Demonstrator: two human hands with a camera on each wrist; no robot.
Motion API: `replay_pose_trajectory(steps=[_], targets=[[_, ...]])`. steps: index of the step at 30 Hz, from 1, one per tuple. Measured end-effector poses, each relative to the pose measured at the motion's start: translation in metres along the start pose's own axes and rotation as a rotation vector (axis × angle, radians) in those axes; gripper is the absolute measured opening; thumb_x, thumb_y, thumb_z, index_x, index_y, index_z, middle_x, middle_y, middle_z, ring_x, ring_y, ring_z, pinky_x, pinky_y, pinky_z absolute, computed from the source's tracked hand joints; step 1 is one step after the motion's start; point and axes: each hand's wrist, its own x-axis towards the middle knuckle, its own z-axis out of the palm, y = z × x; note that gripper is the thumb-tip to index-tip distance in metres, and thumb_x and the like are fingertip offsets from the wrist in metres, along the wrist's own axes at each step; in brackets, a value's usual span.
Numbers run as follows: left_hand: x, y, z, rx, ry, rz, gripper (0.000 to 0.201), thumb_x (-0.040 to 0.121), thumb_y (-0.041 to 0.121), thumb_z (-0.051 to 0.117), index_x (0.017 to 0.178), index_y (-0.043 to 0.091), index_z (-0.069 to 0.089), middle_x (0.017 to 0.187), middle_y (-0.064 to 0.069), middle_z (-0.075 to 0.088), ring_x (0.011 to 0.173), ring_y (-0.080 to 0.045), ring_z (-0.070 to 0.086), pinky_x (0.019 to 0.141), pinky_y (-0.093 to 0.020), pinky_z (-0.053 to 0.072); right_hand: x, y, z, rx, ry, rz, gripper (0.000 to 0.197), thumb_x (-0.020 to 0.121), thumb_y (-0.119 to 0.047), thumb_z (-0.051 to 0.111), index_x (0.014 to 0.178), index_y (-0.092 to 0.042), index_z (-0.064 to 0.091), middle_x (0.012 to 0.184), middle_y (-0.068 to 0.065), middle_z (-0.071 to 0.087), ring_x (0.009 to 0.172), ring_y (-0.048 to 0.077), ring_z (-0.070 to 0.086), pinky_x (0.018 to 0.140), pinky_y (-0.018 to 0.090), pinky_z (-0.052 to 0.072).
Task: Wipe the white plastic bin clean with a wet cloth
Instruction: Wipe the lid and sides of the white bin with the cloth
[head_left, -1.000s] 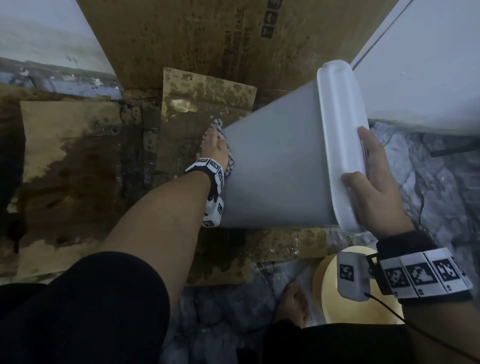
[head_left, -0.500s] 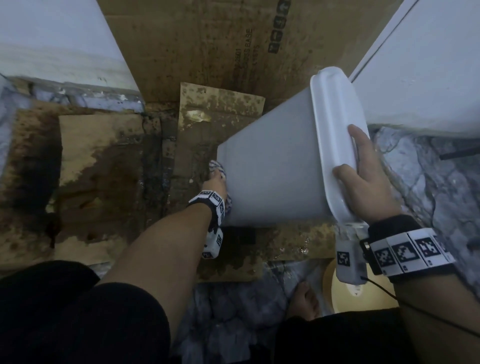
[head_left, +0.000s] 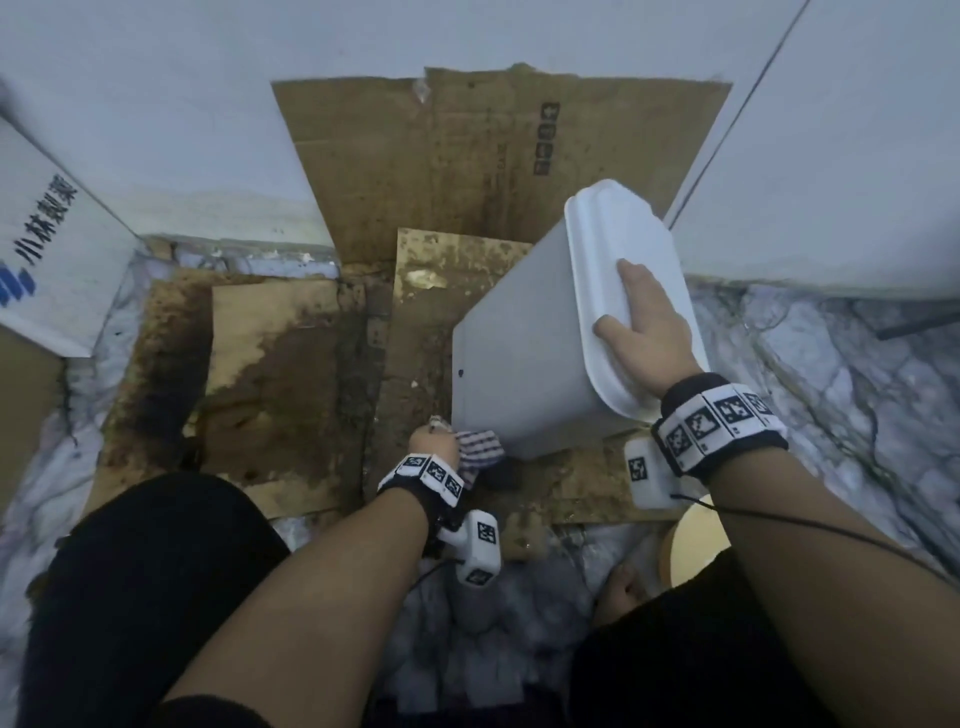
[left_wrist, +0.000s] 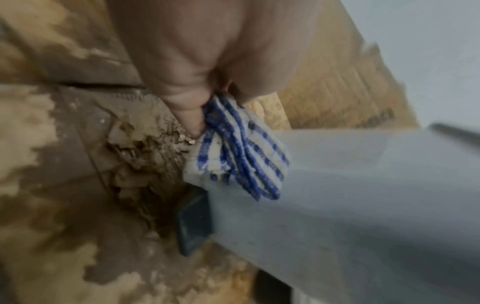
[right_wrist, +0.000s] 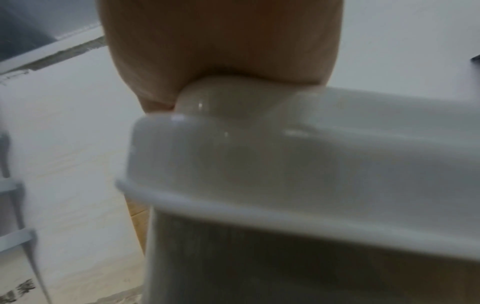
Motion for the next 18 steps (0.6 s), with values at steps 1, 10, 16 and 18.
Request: replay_pose_trajectory(steps=[1,10,16,18], targets=[[-0.009,0.003,-0.002,-0.114,0.027,-0.009,0.036,0.103,0.014,0.040,0.120,-0.012,0.060,0.122,-0.028,0.062,0.112,-0.041,0.057,0.072,-0.029,0.035,0.001,-0.005,0.001,-0.028,-0.023,-0.010,0.078,0.081,-0.048,0.043,0.152,-0.024,0.020,0.161,-0.001,0.019,0.147,0.020,0.018,0.116,0.053,0.018],[-0.067,0.022,-0.034,-0.455,0.147,0.066,0.038,0.103,0.023,0.043,0.129,0.000,0.059,0.126,-0.019,0.063,0.113,-0.034,0.060,0.095,-0.035,0.047,-0.005,-0.054,0.022,-0.284,-0.173,-0.176,0.077,0.093,-0.062,0.041,0.155,-0.030,0.010,0.164,-0.002,0.004,0.150,0.018,0.005,0.115,0.049,0.011],[-0.085,0.020,-0.055,-0.592,0.165,0.071,0.037,0.103,0.021,0.044,0.133,0.006,0.057,0.127,-0.015,0.062,0.113,-0.033,0.059,0.092,-0.037,0.048,-0.009,-0.083,0.042,-0.432,-0.247,-0.278,0.078,0.093,-0.068,0.028,0.156,-0.027,0.005,0.164,0.001,-0.001,0.151,0.020,0.003,0.117,0.052,0.011],[-0.091,0.022,-0.060,-0.685,0.146,0.049,0.036,0.102,0.017,0.044,0.134,0.007,0.055,0.123,-0.013,0.062,0.112,-0.031,0.060,0.093,-0.038,0.049,-0.011,-0.090,0.045,-0.443,-0.284,-0.317,0.077,0.094,-0.067,0.029,0.156,-0.026,0.006,0.164,0.002,-0.001,0.151,0.021,0.002,0.118,0.050,0.009]])
